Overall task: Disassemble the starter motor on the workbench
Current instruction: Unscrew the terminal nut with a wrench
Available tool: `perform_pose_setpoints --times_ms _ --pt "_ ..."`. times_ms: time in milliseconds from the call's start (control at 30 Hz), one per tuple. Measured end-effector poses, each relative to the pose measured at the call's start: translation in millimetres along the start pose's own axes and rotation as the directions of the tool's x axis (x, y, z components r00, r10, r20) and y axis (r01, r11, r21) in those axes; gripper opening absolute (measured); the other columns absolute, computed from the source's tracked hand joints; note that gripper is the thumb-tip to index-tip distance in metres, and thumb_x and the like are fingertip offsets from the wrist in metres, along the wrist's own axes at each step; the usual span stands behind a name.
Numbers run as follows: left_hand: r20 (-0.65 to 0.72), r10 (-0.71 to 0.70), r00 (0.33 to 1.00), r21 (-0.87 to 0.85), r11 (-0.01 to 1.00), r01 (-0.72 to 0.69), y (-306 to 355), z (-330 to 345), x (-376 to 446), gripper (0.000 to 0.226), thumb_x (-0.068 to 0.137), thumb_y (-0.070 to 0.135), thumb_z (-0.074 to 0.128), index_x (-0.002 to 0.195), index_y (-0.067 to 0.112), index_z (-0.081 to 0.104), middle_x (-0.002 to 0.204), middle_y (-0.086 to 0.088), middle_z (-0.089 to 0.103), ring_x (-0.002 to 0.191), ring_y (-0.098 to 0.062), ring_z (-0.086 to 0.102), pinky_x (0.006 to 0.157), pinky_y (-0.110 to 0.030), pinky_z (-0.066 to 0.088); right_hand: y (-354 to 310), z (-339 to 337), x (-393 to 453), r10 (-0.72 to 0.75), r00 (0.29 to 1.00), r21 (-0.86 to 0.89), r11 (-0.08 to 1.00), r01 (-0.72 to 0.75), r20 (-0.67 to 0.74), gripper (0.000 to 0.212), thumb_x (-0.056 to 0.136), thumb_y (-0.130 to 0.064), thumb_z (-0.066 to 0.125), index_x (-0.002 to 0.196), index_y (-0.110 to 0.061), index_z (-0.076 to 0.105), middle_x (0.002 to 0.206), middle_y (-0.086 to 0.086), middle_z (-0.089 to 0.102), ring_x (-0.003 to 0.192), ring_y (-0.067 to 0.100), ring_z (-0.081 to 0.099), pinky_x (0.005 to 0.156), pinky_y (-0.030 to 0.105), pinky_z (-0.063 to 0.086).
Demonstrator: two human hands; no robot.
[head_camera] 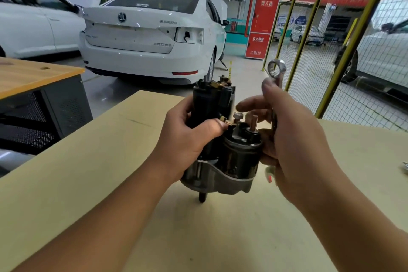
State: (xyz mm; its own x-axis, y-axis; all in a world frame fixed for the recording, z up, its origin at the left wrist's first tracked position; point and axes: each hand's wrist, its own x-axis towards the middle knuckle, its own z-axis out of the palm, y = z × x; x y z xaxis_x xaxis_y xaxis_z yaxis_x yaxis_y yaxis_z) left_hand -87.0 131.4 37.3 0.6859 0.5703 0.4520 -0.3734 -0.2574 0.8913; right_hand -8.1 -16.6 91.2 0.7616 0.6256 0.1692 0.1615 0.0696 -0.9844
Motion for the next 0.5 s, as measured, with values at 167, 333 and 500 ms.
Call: perform_pose_setpoints --times_ms 167,333,500 --pt "-0.019 0.048 0.999 0.068 0.997 -0.046 2.0 3.3 -1.4 0.034 0.071 0.039 0.071 0.104 0.033 0.073 0.098 0.002 0.074 0.099 -0.021 0.072 0.083 -0.042 0.064 -5.2 -0.4 -6.0 -0.098 0.994 0.002 0.995 0.098 -0.042 0.037 0.095 -0.052 0.058 0.080 -0.024 0.078 0.085 -0.004 0.075 0.069 0.008 0.063 0.063 0.027 0.040" --pt "-0.026 0.058 0.998 0.091 0.994 -0.056 2.3 5.2 -4.3 0.035 0.071 0.038 0.070 0.105 0.035 0.072 0.100 0.004 0.073 0.100 -0.017 0.072 0.083 -0.043 0.065 -7.9 -3.5 -8.0 -0.143 0.990 0.034 0.989 0.143 -0.007 0.031 0.098 -0.042 0.058 0.083 -0.024 0.079 0.088 -0.003 0.077 0.069 0.000 0.064 0.071 0.030 0.041" --pt "-0.050 0.063 0.997 0.097 0.994 -0.058 1.4 7.3 -4.9 0.035 0.069 0.040 0.072 0.104 0.034 0.072 0.098 0.005 0.073 0.098 -0.017 0.072 0.080 -0.037 0.064 -3.1 -6.0 -4.6 -0.123 0.992 0.065 0.990 0.125 -0.038 0.019 0.094 -0.030 0.068 0.079 -0.021 0.075 0.089 0.009 0.075 0.072 0.015 0.064 0.061 0.029 0.044"
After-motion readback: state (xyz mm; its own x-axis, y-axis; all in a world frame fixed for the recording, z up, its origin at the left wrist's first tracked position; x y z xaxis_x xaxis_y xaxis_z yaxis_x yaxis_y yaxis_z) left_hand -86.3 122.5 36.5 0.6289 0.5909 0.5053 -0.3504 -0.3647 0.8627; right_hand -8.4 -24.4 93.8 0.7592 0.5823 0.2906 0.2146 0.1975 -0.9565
